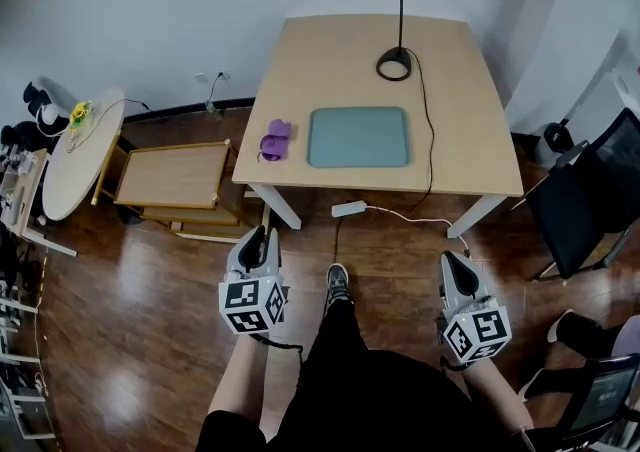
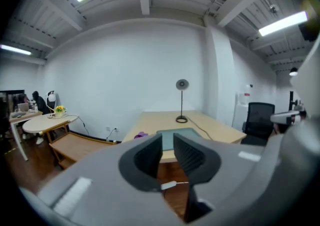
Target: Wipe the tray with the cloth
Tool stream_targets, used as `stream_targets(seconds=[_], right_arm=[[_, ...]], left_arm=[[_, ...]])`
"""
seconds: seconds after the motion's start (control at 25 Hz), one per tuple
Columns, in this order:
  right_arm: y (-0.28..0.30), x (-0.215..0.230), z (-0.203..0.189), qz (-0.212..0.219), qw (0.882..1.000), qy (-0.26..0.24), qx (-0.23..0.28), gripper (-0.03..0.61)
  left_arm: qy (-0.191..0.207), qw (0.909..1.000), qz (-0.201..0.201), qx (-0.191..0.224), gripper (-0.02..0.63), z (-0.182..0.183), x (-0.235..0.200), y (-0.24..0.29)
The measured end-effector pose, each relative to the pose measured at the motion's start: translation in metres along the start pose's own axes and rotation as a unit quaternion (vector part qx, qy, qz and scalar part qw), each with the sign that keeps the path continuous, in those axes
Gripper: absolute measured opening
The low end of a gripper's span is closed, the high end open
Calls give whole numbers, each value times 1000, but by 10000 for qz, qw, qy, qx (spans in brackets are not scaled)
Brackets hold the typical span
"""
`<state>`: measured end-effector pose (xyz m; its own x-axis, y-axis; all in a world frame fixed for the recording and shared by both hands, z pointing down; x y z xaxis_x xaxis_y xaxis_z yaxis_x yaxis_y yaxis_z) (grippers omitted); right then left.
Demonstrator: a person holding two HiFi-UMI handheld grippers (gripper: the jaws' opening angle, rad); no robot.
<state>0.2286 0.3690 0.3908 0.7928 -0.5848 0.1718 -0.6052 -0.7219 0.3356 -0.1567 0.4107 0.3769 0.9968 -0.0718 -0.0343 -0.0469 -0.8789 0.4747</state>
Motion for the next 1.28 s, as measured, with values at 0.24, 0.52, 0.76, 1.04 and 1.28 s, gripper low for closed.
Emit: stream_targets(seconds=[0.24, 0.52, 0.76, 1.04, 1.28], right_arm=[[97, 36, 46, -489, 9979, 152, -389, 5], [192, 57, 79, -648, 9950, 455, -616, 5], [242, 93, 73, -405, 9910, 782, -1004, 5], [288, 146, 90, -43, 9911, 841, -1030, 5], [314, 177, 84, 23, 9856, 983, -1372, 5]], left_arm=[[1049, 9915, 176, -747, 95, 19, -67, 170], [3107, 9316, 71, -1887, 157, 17, -122, 342], [5192, 7986, -218, -3036, 191, -10, -109, 406], [3246, 8628, -105, -3875, 38, 5, -135, 427], [-854, 9305, -693, -3494, 41, 28, -189, 422]])
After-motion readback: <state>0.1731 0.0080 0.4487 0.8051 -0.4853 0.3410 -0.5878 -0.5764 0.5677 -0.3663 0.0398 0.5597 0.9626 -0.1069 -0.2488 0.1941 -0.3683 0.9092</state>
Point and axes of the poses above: the fingertips, and each gripper's own axes: y forward along the fingers, x to its right, z out of its top, the point moved 9 cm from there along -y, backward along the fingers, and after that the axes turned 10 degrees about -x, right-handed, at the moved point
